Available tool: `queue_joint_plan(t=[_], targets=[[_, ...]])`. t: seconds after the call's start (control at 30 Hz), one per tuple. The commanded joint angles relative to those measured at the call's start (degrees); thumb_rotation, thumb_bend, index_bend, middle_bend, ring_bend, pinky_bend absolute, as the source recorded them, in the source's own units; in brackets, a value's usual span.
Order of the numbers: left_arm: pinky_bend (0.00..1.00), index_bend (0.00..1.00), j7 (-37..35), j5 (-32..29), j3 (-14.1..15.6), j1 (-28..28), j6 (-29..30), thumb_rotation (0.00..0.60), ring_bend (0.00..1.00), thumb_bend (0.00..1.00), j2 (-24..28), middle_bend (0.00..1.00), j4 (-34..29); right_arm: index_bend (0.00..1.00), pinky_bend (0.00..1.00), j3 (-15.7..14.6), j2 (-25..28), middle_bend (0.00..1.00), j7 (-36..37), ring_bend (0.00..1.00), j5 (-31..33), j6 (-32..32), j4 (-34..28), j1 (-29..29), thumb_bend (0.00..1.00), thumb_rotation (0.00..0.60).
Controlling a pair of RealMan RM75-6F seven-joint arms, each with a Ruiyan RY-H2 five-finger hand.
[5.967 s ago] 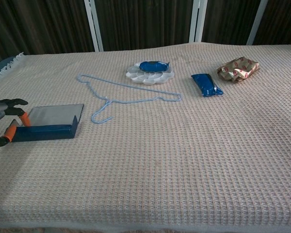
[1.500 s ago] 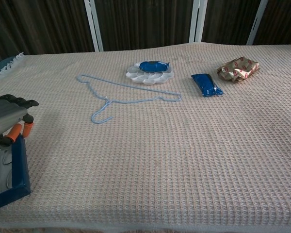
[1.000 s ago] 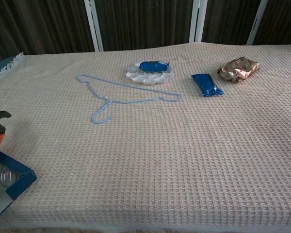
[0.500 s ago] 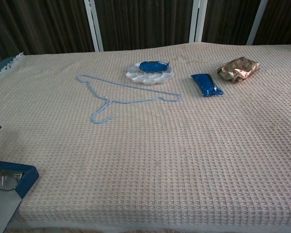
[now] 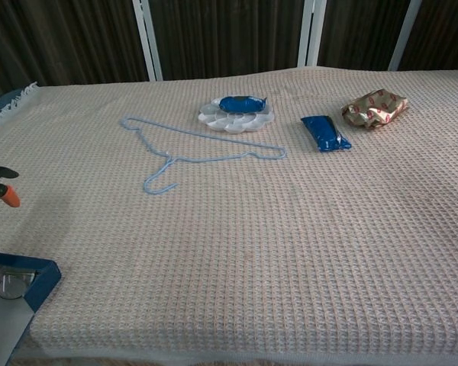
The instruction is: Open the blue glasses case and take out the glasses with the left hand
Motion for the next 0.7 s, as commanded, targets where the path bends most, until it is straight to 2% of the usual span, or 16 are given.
queue_joint_plan(t=[0.03, 0.57, 0.7], targets=[[0.0, 0.2, -6.4, 10.4, 2.9, 3.1, 2.1, 0.6, 0.0, 0.44, 0.3, 0.0, 2.2, 0.0, 0.0, -0.1, -0.1, 0.0, -0.2, 0.0, -0.1, -0.1, 0.0, 0.0, 0.13, 0.6], [0.0, 0.22, -9.4, 14.3, 2.1, 5.6, -0.5, 0.6, 0.0, 0.42, -5.1, 0.0, 9.7, 0.0, 0.0, -0.1, 0.2, 0.0, 0.5, 0.0, -0.1, 0.4, 0.2, -0.2, 0.13, 0.6], [0.0, 0.27, -9.3, 14.3, 1.5, 5.9, -1.0, 0.6, 0.0, 0.42, -5.5, 0.0, 10.2, 0.0, 0.0, -0.2, 0.1, 0.0, 0.4, 0.0, -0.2, 0.5, 0.2, -0.2, 0.13, 0.6]])
